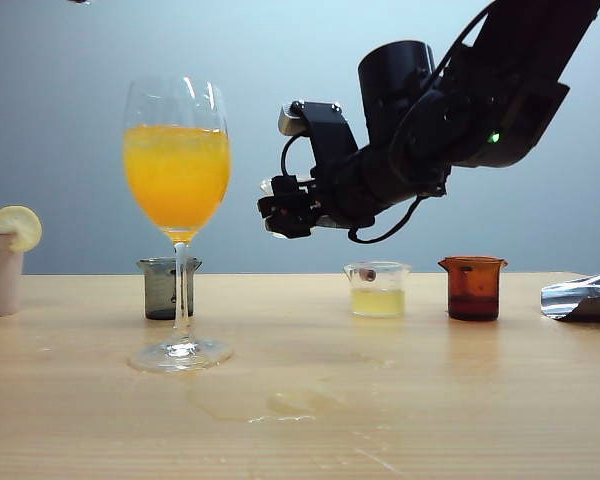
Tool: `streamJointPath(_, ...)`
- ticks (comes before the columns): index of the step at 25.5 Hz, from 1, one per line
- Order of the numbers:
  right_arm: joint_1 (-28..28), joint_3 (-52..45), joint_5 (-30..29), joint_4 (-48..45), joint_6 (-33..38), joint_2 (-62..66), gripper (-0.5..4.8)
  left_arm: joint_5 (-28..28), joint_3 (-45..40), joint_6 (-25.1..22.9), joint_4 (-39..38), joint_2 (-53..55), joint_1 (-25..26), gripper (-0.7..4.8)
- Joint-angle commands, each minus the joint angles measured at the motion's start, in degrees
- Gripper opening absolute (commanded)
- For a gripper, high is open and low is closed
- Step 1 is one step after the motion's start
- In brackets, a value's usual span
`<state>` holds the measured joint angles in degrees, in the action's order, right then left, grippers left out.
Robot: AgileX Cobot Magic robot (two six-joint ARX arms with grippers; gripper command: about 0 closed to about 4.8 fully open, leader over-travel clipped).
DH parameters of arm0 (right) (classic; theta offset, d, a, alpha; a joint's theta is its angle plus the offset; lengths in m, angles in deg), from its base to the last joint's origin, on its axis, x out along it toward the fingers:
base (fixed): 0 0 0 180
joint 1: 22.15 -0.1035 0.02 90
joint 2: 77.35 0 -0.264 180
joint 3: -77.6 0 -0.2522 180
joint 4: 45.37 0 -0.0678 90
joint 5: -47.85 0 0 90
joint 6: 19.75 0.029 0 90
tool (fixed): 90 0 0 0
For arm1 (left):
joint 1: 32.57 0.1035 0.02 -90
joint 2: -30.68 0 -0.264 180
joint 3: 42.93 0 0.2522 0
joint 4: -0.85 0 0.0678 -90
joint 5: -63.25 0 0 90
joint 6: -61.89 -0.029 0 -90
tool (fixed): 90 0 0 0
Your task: Pick up the second measuring cup from the left, pour the orange juice inside into the goblet, and finally put the measuring cup back in its original place.
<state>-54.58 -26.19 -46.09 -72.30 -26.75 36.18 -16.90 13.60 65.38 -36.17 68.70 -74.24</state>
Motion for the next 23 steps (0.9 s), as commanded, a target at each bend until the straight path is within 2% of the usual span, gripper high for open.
streamJointPath(1,0.4,0.3,-0.2,-4.9,1.5,0.8,1.11,0.0,0.3,-0.1,-0.3,-0.1,0.0,-0.05)
streamJointPath(5,1.7,0.3,-0.7,-5.1,5.8,2.2,1.11,0.5,0.3,-0.1,-0.3,-0.1,0.0,-0.05)
streamJointPath(13,0.4,0.3,-3.0,-4.5,7.5,3.0,1.11,0.5,0.2,-0.1,-0.2,-0.1,0.0,-0.05)
streamJointPath(18,-3.3,0.3,3.1,-1.7,8.5,3.0,1.11,0.6,0.2,-0.1,-0.2,-0.1,0.0,-0.05)
streamJointPath(23,-4.3,0.3,4.4,-2.1,8.6,4.4,1.11,0.7,0.2,-0.1,-0.3,-0.1,0.0,-0.05)
